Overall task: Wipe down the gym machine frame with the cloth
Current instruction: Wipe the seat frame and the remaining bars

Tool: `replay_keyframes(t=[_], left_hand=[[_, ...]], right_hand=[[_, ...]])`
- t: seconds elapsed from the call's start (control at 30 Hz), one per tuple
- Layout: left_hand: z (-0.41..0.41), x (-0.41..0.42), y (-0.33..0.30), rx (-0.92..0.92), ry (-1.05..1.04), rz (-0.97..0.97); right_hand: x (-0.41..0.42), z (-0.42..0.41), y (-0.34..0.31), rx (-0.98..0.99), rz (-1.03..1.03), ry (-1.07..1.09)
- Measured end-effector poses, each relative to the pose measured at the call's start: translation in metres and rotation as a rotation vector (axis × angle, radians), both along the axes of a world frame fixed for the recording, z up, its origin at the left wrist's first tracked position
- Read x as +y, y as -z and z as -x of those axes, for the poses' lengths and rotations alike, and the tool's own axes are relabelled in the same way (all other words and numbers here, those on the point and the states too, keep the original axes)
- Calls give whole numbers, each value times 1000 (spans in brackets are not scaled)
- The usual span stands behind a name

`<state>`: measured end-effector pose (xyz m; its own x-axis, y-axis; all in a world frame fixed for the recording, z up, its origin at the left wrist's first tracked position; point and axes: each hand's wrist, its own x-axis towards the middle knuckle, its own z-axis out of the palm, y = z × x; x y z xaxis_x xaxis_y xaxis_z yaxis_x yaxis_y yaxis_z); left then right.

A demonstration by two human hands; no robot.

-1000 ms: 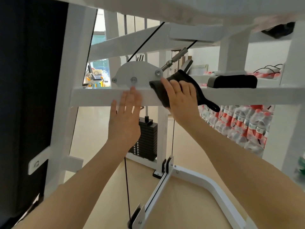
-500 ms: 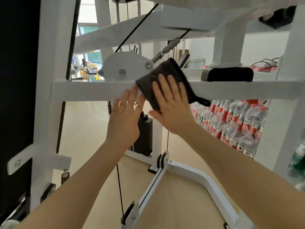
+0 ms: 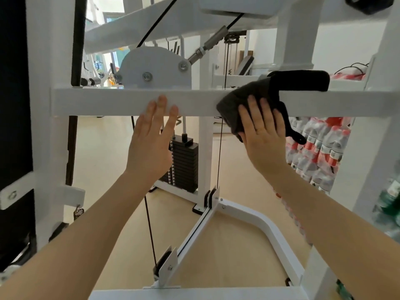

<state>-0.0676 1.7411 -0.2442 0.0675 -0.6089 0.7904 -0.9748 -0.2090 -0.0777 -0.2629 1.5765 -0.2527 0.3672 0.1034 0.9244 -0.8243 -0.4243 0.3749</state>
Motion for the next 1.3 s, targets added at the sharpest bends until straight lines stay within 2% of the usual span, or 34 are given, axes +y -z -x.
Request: replay_keyframes(t=[0.27,0.53,0.73,0.87,1.0,1.1,1.13,1.2,1.3], left_hand=[[6,4,-4,-9,-113,-15],[27,-3,3,103,-168,-10],[38,-10,4,242,-168,35],[25,16,26,280,-199,-18],[-15,75,73,349,-386,-133],[-48,116,89,386,-501,-225],[-57,125,89,373,-522,-262],[-76,135,84,366,-507,-281],[-107,142,74,285,-514,-299]], right_hand=[[28,-71,-20,95,161,-327],[-32,13,-13,95,221,-265],[-12,-12,-11,12,136,-402],[27,-62,-10,117,40,-643],[78,-114,23,134,-245,-935],[127,-151,60,75,-669,-1093],[143,-162,67,4,-878,-1162],[168,-189,70,-259,-1282,-1272],[187,-233,62,-735,-1691,-1331]])
